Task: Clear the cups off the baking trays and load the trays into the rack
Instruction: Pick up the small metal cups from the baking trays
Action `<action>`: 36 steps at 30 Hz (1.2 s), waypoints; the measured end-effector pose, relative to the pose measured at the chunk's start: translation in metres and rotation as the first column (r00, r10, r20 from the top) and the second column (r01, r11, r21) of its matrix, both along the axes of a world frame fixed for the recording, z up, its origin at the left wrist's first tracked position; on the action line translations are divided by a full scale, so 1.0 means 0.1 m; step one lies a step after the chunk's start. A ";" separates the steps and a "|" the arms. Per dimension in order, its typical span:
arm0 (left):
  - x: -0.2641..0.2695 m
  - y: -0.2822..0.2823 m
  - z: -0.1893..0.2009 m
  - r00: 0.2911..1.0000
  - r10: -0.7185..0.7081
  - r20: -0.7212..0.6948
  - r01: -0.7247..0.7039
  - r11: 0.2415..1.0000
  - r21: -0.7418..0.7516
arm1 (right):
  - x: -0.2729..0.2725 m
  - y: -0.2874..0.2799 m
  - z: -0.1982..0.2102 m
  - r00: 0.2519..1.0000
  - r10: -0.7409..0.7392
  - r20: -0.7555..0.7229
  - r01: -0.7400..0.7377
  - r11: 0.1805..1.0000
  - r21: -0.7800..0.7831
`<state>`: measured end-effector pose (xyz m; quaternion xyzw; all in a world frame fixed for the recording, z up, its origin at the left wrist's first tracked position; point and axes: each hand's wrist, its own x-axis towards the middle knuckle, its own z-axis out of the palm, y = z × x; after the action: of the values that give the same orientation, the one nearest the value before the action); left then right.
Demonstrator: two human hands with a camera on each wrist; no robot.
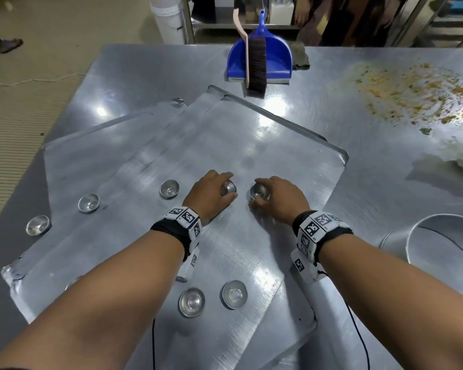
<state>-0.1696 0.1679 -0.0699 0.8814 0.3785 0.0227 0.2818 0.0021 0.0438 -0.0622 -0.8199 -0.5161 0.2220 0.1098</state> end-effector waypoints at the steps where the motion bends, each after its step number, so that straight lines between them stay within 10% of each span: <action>1: -0.03 -0.01 0.02 1.000 0.011 0.002 -0.011 1.000 -0.010 | -0.01 -0.02 0.01 1.000 0.005 0.003 -0.005 1.000 0.004; 36: -1.54 -1.13 0.43 0.956 0.256 0.142 -0.227 0.955 -0.190 | -1.19 -0.98 0.57 0.991 0.125 -0.040 -0.123 0.991 0.046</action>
<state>-0.3238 0.0545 -0.0268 0.7957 0.4596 0.0972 0.3823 -0.1169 -0.0542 -0.0051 -0.7787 -0.5684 0.2347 0.1243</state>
